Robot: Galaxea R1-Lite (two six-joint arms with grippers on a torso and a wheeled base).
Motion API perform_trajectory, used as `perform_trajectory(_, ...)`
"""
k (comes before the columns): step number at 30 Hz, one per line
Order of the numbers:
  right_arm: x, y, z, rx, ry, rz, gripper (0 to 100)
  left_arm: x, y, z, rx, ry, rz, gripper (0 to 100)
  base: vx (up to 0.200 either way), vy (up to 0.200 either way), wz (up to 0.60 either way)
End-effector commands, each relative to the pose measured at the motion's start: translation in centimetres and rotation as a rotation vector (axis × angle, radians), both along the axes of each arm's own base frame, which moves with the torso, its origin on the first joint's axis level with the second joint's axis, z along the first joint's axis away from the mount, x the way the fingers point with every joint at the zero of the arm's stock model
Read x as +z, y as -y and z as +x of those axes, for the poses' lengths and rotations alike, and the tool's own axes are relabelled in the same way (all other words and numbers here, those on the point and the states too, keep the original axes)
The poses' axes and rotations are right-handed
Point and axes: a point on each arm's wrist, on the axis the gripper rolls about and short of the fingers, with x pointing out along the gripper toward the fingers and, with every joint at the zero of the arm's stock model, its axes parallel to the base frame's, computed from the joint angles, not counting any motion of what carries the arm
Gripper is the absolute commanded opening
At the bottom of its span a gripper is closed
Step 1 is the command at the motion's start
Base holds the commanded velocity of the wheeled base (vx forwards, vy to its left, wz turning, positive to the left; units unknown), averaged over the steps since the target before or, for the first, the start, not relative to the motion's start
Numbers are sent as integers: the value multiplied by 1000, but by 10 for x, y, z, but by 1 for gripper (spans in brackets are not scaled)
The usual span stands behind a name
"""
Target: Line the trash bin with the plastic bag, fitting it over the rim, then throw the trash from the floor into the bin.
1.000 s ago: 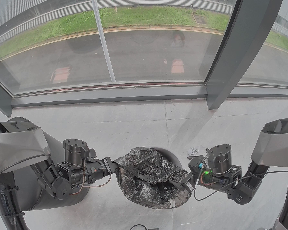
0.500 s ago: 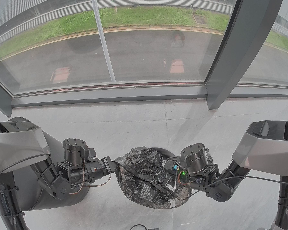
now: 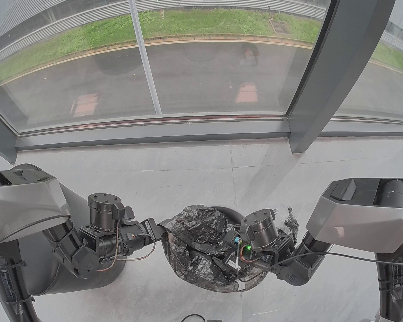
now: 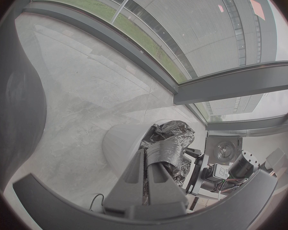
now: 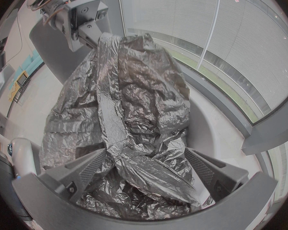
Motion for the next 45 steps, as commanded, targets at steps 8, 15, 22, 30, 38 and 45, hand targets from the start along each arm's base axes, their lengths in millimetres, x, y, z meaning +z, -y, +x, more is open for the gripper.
perform_trajectory(8,-4,-10,7,-114,78,-43,100,-1,0,0,0,-1,0,0,0,0,0)
perform_trajectory(15,3,-14,6,-167,152,-23,100,-1,0,0,-1,-3,0,0,0,0,0)
perform_trajectory(22,21,-13,9,-229,221,4,100,-2,0,0,0,-5,2,0,0,0,0)
perform_trajectory(30,37,-6,15,-261,271,59,100,-6,-1,1,-1,-9,12,0,0,0,0)
perform_trajectory(38,42,1,22,-291,311,99,100,-14,-1,2,-15,-11,41,0,0,0,0)
perform_trajectory(45,48,8,30,-319,351,136,100,-20,0,5,-40,7,78,0,0,0,0)
